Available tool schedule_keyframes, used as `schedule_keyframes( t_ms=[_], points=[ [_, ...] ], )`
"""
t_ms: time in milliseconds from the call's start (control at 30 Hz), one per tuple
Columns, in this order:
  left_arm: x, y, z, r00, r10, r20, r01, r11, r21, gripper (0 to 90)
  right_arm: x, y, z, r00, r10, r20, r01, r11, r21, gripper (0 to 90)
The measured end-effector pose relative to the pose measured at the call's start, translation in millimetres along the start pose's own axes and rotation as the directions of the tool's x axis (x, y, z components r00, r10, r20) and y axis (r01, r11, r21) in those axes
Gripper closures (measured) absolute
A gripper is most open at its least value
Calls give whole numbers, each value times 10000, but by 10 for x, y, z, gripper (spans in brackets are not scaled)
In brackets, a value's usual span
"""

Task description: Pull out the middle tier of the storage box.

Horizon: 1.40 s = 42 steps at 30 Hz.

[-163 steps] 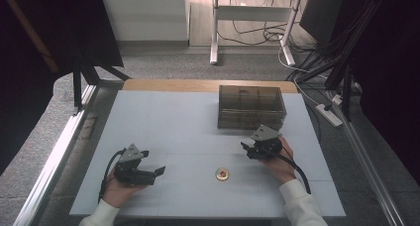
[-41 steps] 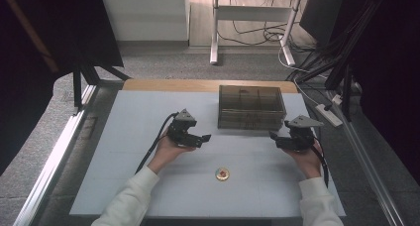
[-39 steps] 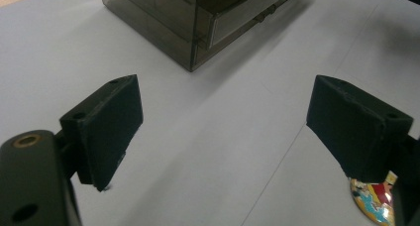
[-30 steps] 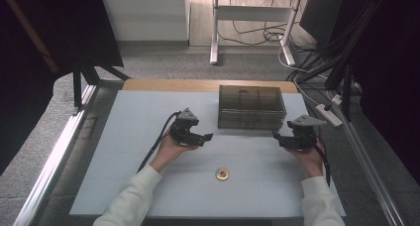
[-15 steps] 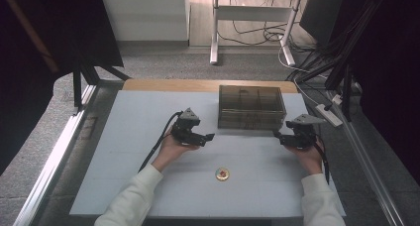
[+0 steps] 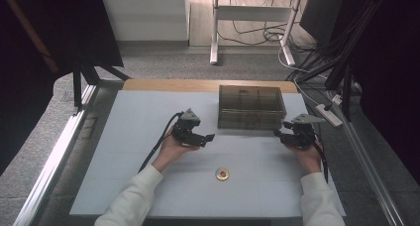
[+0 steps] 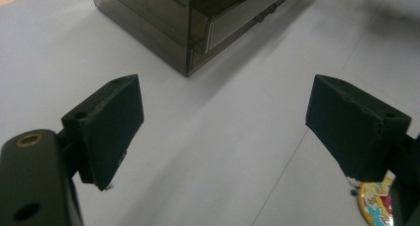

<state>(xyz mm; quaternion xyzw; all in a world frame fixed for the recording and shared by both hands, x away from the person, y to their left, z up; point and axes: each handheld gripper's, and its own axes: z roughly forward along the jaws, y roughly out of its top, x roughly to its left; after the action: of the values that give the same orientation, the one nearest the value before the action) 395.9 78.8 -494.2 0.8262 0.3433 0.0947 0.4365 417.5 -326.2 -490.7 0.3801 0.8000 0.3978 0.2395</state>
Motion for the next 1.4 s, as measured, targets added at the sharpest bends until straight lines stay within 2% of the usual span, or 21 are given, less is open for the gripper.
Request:
schedule_keyframes(
  t_ms=[300,600,700,1000,1200,1400],
  points=[
    [-53,35,82,10000,85,-2,-85,9999,81,154,-39,-4,2,9999,114,28,-113,9998,-161,505],
    [-67,134,197,10000,14,-91,-14,10000,1,177,-36,-4,28,10000,-18,92,19,9999,-125,546],
    [-65,156,279,10000,-10,-94,12,9998,184,189,-35,-5,29,9999,-47,113,48,9999,-99,559],
    [-75,186,390,9998,-85,-158,92,9992,400,195,-45,-2,5,9999,-29,142,31,9999,-166,565],
    [-71,208,446,9997,-191,-147,196,9994,299,214,-30,2,14,9998,-139,144,140,9999,-67,574],
    [-88,220,488,9997,-110,-240,114,9998,170,298,-26,-3,28,9996,-192,192,193,9998,-12,589]
  ],
)
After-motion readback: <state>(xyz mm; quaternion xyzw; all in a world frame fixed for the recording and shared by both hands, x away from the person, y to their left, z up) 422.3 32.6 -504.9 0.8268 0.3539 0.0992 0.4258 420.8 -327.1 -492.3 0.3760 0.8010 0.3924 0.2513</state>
